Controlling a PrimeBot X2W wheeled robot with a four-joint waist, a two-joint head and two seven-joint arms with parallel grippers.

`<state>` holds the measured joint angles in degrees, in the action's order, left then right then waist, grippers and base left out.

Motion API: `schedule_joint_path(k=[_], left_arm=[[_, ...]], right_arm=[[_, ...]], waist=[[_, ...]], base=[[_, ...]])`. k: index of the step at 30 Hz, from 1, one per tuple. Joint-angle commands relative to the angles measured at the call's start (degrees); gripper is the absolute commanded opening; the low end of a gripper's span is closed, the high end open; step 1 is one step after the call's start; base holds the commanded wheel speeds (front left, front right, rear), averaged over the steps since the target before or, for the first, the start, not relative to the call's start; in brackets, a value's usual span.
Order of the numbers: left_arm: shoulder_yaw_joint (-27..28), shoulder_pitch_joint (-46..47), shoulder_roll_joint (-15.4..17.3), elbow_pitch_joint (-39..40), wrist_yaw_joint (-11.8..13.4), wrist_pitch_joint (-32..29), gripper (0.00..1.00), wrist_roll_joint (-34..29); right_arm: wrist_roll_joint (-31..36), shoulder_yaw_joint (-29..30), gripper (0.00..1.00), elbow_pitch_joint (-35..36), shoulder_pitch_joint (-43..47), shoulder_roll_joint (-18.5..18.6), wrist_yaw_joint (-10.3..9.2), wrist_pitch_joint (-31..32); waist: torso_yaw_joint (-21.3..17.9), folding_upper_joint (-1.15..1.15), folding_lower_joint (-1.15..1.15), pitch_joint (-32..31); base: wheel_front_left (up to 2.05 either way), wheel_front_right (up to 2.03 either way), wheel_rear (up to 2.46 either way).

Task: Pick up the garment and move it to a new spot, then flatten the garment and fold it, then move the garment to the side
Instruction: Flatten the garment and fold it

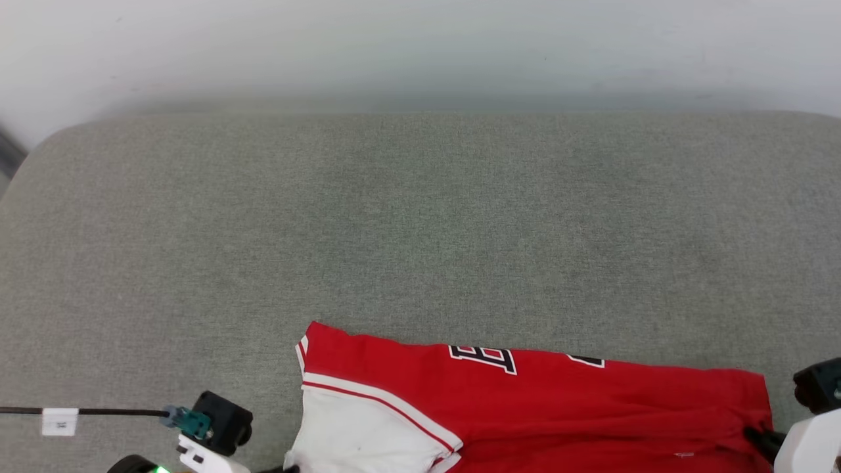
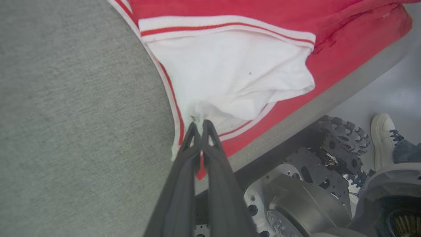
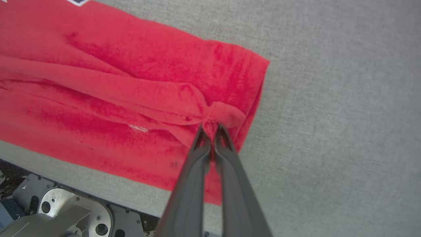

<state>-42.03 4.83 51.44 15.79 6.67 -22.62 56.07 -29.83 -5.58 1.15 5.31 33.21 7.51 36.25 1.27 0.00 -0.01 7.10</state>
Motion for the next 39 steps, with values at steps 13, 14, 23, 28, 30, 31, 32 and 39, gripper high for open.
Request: schedule_joint_path(k=[13, 14, 23, 28, 30, 31, 32, 39], left_arm=[[-6.02, 1.79, -4.95, -9.48, -2.97, -1.95, 0.07, -4.66], [-6.23, 2.03, -5.40, -10.13, -3.02, -1.83, 0.23, -4.89], [-5.29, 2.27, -7.83, -12.83, -2.73, 3.21, 1.00, -6.14], [-0.73, 1.67, -8.75, -10.38, -1.46, 11.19, 1.00, -5.09], [1.41, 2.12, -8.59, -9.43, -0.63, 14.90, 1.00, -5.97], [2.33, 2.16, -8.72, -9.03, -0.10, 16.72, 1.00, -6.37], [3.23, 1.94, -8.93, -8.60, 0.33, 18.51, 1.00, -6.58], [8.12, 0.25, -10.47, -9.39, 3.24, 32.57, 1.00, -10.56]], right_arm=[[1.74, -9.14, 0.00, -3.86, -1.22, 7.02, -0.04, -6.27], [1.87, -9.69, 0.23, -4.20, -1.51, 7.18, -0.04, -6.91], [-1.95, -9.43, 1.00, -3.93, -2.52, 5.46, -0.04, -9.68], [-4.43, -4.67, 1.00, 0.46, -1.02, 5.75, -0.04, -5.82], [-4.20, -2.28, 1.00, 2.57, -0.40, 6.06, -0.04, -3.73], [-4.18, -0.73, 1.00, 3.45, -0.05, 5.58, -0.04, -2.79], [-4.32, 0.87, 1.00, 4.27, 0.42, 4.69, -0.04, -1.85], [-0.99, 13.15, 1.00, 6.82, 2.92, -5.86, -0.04, 5.18]], waist=[[-0.71, 0.00, 0.01, 0.89], [-0.74, 0.00, 0.01, 0.87], [-1.18, 0.00, 0.01, -2.52], [-1.27, 0.00, 0.01, -5.16], [-1.20, 0.00, 0.01, -5.86], [-1.15, 0.00, 0.01, -6.22], [-1.14, 0.00, 0.01, -6.42], [-0.55, 0.00, 0.01, -6.30]], base=[[0.00, 0.00, 0.00], [0.00, 0.00, 0.00], [0.00, 0.00, 0.00], [0.00, 0.00, 0.00], [0.00, 0.00, 0.00], [0.00, 0.00, 0.00], [0.00, 0.00, 0.00], [0.00, 0.00, 0.00]])
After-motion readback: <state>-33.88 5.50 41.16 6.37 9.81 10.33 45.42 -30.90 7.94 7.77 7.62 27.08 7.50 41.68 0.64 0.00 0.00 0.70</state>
